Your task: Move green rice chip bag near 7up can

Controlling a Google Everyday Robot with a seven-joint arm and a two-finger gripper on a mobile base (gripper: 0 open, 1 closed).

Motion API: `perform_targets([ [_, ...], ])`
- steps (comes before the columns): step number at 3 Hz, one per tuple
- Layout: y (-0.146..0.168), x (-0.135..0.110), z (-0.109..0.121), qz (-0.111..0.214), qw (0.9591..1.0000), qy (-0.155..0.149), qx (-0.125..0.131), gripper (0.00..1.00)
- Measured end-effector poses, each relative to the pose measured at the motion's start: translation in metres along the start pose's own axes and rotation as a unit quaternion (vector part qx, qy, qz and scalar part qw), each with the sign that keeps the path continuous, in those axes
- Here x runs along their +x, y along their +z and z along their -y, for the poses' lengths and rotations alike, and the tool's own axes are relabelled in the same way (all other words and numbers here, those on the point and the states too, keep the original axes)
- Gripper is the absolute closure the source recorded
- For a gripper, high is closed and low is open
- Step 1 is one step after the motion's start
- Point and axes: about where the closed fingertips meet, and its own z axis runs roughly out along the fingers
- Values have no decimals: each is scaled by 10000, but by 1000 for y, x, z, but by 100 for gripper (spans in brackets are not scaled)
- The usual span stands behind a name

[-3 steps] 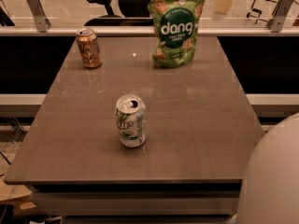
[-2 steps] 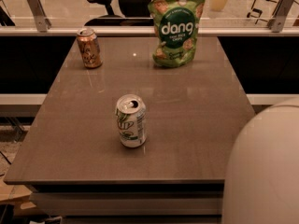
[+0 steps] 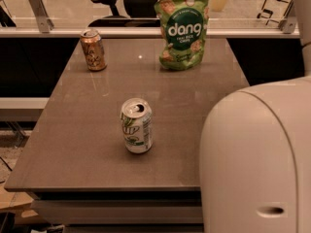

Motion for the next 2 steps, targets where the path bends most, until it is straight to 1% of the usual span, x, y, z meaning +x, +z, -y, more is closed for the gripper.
perform_targets([
  [1,16,-3,2,136,9999,-16,-75,0],
  [2,37,-11,2,306,9993,-88,-214,0],
])
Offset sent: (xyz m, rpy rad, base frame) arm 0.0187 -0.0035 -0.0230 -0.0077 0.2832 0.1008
